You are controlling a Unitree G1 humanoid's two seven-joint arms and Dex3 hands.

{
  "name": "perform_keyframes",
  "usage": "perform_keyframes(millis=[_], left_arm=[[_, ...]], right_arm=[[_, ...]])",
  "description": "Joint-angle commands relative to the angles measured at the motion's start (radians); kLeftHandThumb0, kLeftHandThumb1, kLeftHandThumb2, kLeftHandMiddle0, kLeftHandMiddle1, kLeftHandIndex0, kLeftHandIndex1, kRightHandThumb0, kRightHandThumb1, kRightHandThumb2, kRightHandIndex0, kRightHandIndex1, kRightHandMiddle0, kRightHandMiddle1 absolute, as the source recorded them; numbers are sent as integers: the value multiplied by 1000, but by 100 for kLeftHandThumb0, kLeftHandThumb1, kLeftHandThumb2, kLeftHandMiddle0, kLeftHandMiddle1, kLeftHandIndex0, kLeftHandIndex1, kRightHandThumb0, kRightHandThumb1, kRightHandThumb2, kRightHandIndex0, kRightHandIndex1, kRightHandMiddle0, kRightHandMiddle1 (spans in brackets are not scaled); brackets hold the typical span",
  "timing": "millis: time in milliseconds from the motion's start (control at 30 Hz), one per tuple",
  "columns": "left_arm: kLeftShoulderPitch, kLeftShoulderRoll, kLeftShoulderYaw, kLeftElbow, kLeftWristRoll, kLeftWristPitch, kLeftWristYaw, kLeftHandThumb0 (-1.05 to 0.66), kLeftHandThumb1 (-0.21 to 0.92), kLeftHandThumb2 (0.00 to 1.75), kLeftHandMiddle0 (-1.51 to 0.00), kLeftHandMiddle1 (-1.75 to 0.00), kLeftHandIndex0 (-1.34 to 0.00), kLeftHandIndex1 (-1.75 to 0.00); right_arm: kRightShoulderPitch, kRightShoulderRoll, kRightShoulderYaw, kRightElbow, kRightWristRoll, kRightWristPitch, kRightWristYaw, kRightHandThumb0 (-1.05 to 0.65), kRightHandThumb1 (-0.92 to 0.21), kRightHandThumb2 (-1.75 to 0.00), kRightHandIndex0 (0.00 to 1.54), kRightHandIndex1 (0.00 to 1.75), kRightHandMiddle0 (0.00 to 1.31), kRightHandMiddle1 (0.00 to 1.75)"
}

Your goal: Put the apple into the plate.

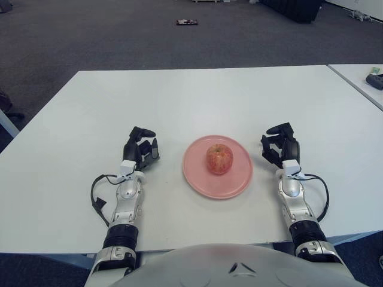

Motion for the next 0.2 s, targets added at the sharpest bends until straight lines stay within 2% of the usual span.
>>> perform_keyframes(millis=[0,167], left_arm=[[31,-1,2,36,-4,40,-1,-41,55,103,-96,-175,-43,-175],[29,1,2,39,0,34,1,-41,54,104,-96,-175,-44,-175]], right_arm=[[33,10,1,72,20,-47,36,-40,-57,-101,68,131,41,175],[23,-3,2,90,21,-45,72,-42,-48,-112,70,146,48,175]])
